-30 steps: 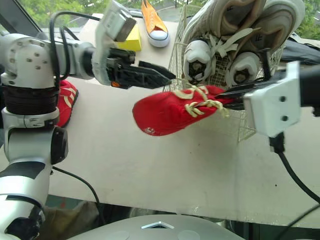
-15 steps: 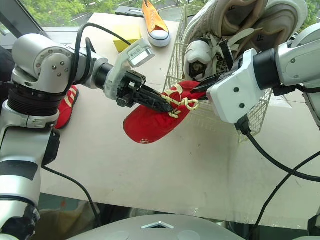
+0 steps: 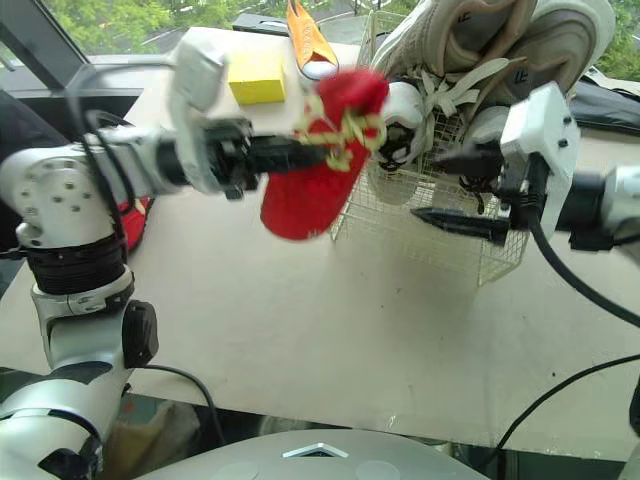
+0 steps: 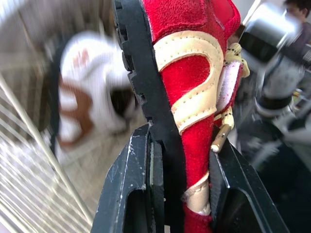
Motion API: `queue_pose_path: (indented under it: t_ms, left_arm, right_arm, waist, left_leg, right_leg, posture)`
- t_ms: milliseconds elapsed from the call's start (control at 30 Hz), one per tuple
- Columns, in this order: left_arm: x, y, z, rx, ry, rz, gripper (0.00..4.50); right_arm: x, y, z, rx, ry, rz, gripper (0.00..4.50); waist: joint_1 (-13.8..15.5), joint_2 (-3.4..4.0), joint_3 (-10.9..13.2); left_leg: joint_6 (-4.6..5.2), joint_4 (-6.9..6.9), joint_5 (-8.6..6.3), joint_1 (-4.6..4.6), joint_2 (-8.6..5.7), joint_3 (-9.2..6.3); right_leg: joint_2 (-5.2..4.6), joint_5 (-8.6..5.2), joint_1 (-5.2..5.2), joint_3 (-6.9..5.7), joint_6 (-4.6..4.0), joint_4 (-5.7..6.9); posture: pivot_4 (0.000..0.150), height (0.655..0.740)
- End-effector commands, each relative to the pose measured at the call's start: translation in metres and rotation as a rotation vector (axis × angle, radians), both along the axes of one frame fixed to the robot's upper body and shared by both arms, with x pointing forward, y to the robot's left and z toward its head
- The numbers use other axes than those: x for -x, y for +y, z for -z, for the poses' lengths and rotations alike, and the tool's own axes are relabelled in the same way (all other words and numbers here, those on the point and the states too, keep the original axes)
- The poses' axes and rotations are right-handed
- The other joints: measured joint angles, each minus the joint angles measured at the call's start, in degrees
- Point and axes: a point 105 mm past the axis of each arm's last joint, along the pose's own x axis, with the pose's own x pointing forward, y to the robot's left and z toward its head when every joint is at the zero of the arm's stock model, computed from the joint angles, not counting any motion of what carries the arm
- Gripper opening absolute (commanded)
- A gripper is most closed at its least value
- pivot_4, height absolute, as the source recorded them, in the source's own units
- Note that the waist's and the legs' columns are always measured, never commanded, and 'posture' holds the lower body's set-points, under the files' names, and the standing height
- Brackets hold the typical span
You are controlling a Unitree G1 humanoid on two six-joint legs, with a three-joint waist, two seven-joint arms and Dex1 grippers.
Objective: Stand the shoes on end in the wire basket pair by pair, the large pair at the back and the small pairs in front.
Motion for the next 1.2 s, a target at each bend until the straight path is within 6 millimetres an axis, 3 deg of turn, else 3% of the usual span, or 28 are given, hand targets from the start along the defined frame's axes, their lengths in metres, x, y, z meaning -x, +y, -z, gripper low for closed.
queue_pose_path:
  t_ms: [33, 233, 333, 467, 500, 667, 733, 800, 933, 1200]
  left_arm:
    - [0.009, -0.008, -0.004, 0.019, -0.103, 0.009, 0.65]
    - [0.014, -0.022, 0.008, 0.013, -0.134, 0.043, 0.65]
    - [0.017, -0.028, 0.012, 0.006, -0.147, 0.072, 0.65]
    - [0.02, -0.034, 0.018, 0.004, -0.148, 0.097, 0.65]
    - [0.019, -0.034, 0.019, 0.002, -0.15, 0.099, 0.65]
    - [0.023, -0.034, 0.022, 0.005, -0.135, 0.127, 0.65]
    - [0.023, -0.031, 0.022, 0.028, -0.106, 0.135, 1.67]
    - [0.023, -0.029, 0.021, 0.034, -0.088, 0.136, 2.34]
    - [0.021, -0.019, 0.02, 0.041, -0.056, 0.101, 4.34]
    - [0.049, 0.0, 0.041, -0.064, 0.021, 0.176, 4.46]
  right_arm:
    - [0.001, 0.01, -0.015, -0.161, 0.03, 0.071, 3.14]
    - [-0.01, 0.034, -0.031, -0.36, 0.068, 0.124, 3.14]
    - [-0.015, 0.04, -0.03, -0.37, 0.094, 0.164, 2.4]
    - [-0.008, 0.048, -0.031, -0.365, 0.106, 0.134, 0.37]
    - [-0.007, 0.048, -0.031, -0.368, 0.107, 0.135, 0.06]
    - [-0.005, 0.045, -0.03, -0.354, 0.103, 0.155, 0.0]
    - [-0.004, 0.044, -0.031, -0.343, 0.085, 0.167, 0.0]
    - [-0.003, 0.041, -0.033, -0.337, 0.044, 0.186, 0.0]
    - [0.002, 0.028, -0.04, -0.349, -0.059, 0.239, 0.0]
    - [0.03, -0.036, -0.047, -0.232, -0.266, 0.462, 0.0]
  waist:
    - [-0.12, 0.07, 0.0]
    - [-0.06, 0.09, 0.02]
    - [0.04, 0.08, 0.01]
    - [0.01, 0.08, 0.01]
    - [0.01, 0.08, 0.01]
    - [0.0, 0.07, 0.01]
    - [-0.01, 0.07, 0.01]
    - [0.02, 0.07, 0.01]
    - [0.05, 0.06, 0.01]
    - [0.17, 0.06, 0.01]
  left_leg:
    - [-0.03, 0.0, -0.01, 0.02, 0.0, 0.04]
    - [0.0, 0.01, 0.18, 0.05, -0.01, 0.11]
    - [0.04, 0.01, 0.19, -0.03, 0.0, 0.11]
    - [0.07, 0.01, 0.19, -0.06, 0.0, 0.12]
    - [0.08, 0.01, 0.19, -0.07, 0.0, 0.13]
    - [0.1, 0.0, 0.18, -0.07, 0.02, 0.12]
    - [0.12, 0.0, 0.17, -0.06, 0.03, 0.12]
    - [0.14, 0.01, 0.16, -0.07, 0.03, 0.12]
    - [0.16, 0.01, 0.14, -0.07, 0.03, 0.11]
    - [0.18, -0.02, 0.12, -0.1, 0.05, 0.11]
  right_leg:
    - [-0.01, 0.02, 0.0, 0.02, -0.03, 0.0]
    - [0.05, 0.08, -0.04, 0.01, -0.13, 0.05]
    - [0.15, 0.08, -0.07, 0.0, -0.14, 0.04]
    - [0.24, 0.11, -0.07, 0.02, -0.06, 0.01]
    - [0.26, 0.11, -0.08, 0.02, -0.05, 0.0]
    - [0.32, 0.1, -0.08, 0.02, -0.04, -0.01]
    - [0.34, 0.1, -0.08, 0.02, -0.03, -0.01]
    - [0.34, 0.09, -0.08, 0.03, -0.02, -0.01]
    - [0.35, 0.1, -0.08, 0.03, 0.01, -0.03]
    - [0.35, 0.14, -0.06, 0.03, 0.22, -0.12]
  posture:
    - [0.15, 0.74]
    - [0.15, 0.74]
    - [0.15, 0.74]
    - [0.15, 0.74]
    - [0.15, 0.74]
    - [0.15, 0.74]
    - [0.15, 0.74]
    - [0.15, 0.74]
    - [0.15, 0.74]
    - [0.15, 0.74]
